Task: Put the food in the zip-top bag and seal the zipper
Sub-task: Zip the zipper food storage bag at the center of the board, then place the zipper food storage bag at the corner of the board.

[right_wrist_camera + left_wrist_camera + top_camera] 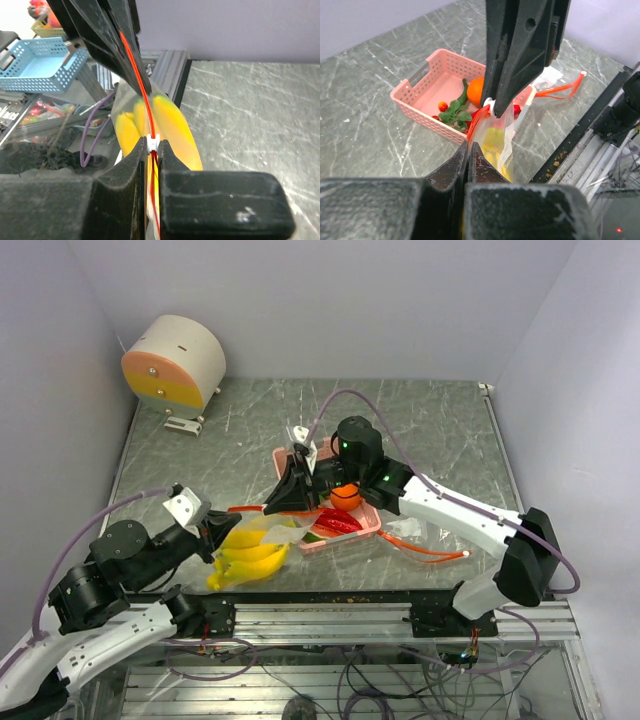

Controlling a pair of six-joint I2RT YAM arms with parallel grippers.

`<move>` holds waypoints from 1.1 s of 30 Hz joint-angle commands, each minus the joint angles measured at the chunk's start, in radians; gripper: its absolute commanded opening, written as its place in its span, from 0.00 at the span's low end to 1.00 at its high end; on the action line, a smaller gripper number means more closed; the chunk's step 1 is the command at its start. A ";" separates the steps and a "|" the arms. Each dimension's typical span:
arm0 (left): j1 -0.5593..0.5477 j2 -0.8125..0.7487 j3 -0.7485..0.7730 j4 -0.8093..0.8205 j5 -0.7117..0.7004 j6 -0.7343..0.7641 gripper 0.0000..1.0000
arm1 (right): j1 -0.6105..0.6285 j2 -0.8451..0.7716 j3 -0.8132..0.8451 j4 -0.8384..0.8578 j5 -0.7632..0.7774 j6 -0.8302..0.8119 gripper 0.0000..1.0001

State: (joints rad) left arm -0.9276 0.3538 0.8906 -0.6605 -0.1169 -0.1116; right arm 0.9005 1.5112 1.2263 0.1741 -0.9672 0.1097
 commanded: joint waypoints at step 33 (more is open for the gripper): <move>-0.003 -0.129 0.020 0.088 -0.692 -0.217 0.07 | -0.176 -0.162 -0.095 -0.144 0.705 0.137 0.93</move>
State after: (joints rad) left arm -0.9333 0.1749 0.9409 -0.6884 -0.6689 -0.2600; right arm 0.7364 1.3731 1.0836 -0.0032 -0.5472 0.1192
